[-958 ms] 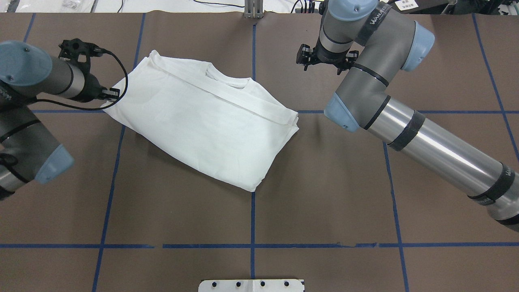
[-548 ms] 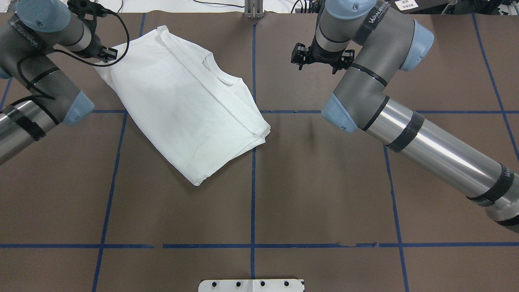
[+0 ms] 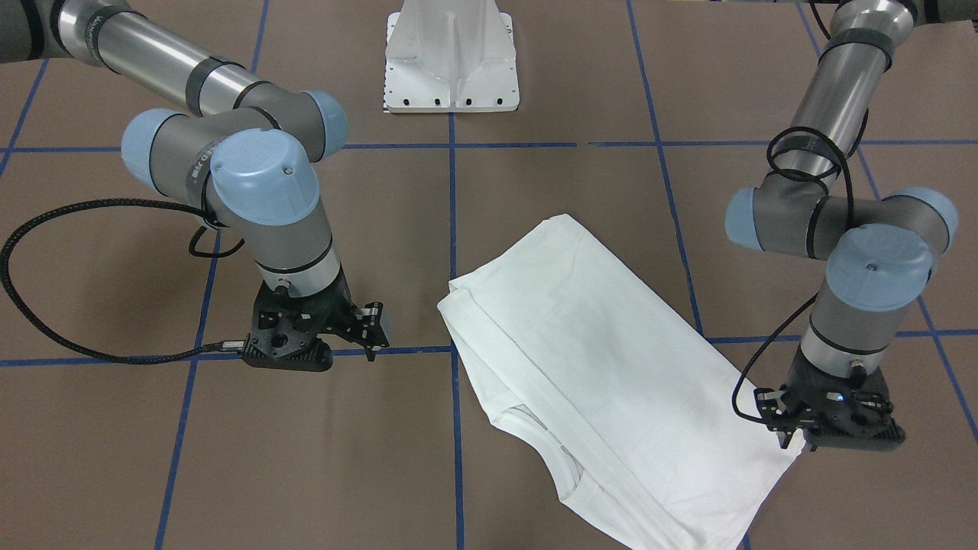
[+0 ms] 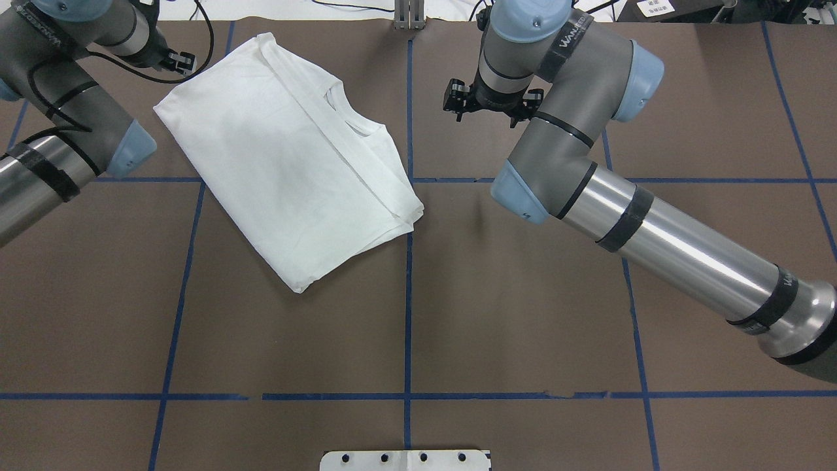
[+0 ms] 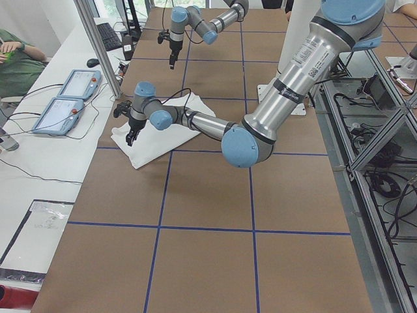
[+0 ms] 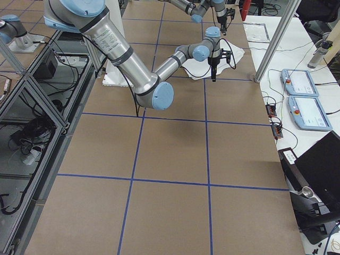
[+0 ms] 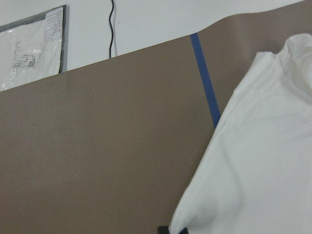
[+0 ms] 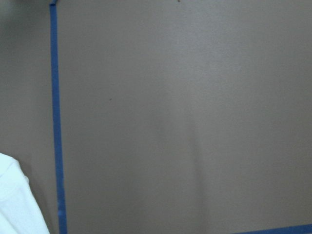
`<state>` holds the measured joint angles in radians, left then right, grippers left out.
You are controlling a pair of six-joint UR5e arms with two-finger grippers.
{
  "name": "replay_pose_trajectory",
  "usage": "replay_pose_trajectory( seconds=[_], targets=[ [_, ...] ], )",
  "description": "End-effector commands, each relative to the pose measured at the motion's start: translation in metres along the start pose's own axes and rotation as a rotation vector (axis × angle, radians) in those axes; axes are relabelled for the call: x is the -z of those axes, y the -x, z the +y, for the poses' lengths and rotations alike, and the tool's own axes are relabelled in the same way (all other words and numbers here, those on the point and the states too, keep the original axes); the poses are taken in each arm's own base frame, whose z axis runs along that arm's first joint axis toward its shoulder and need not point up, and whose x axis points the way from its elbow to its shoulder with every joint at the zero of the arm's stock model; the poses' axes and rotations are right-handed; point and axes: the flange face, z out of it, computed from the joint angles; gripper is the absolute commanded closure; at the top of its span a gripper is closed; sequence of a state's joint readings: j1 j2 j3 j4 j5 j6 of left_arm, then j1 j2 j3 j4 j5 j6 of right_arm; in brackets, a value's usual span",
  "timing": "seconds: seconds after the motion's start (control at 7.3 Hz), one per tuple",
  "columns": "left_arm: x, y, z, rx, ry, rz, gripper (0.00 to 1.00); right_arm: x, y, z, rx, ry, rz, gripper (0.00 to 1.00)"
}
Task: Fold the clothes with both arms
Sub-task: 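Move the right gripper over the shirt to its collar corner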
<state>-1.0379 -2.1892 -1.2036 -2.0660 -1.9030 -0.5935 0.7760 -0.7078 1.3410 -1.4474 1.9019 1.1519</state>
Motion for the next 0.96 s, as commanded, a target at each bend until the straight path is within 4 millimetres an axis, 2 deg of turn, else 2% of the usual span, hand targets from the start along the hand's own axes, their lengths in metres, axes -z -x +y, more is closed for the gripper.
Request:
replay_pose_trajectory(
  seconds=[0.0, 0.27, 0.41, 0.55, 0.68, 0.82],
  targets=[
    [0.028, 0.004, 0.020, 0.002, 0.009, 0.096, 0.00, -0.041, 0.071, 0.011, -0.011, -0.065, -0.050, 0.00],
    [0.030, 0.005, 0.022, 0.002, 0.007, 0.099, 0.00, -0.058, 0.108, 0.029, 0.032, -0.112, -0.063, 0.00],
    [0.030, 0.005, 0.022, 0.002, 0.007, 0.099, 0.00, -0.087, 0.122, 0.041, 0.058, -0.171, -0.104, 0.02],
    [0.030, 0.005, 0.022, 0.004, 0.007, 0.099, 0.00, -0.102, 0.126, 0.044, 0.068, -0.180, -0.123, 0.05],
    [0.030, 0.009, 0.029, 0.005, 0.011, 0.097, 0.00, -0.104, 0.134, 0.050, 0.074, -0.205, -0.121, 0.09],
    [0.032, 0.010, 0.032, 0.004, 0.007, 0.099, 0.00, -0.114, 0.134, 0.051, 0.079, -0.225, -0.146, 0.14]
  ],
)
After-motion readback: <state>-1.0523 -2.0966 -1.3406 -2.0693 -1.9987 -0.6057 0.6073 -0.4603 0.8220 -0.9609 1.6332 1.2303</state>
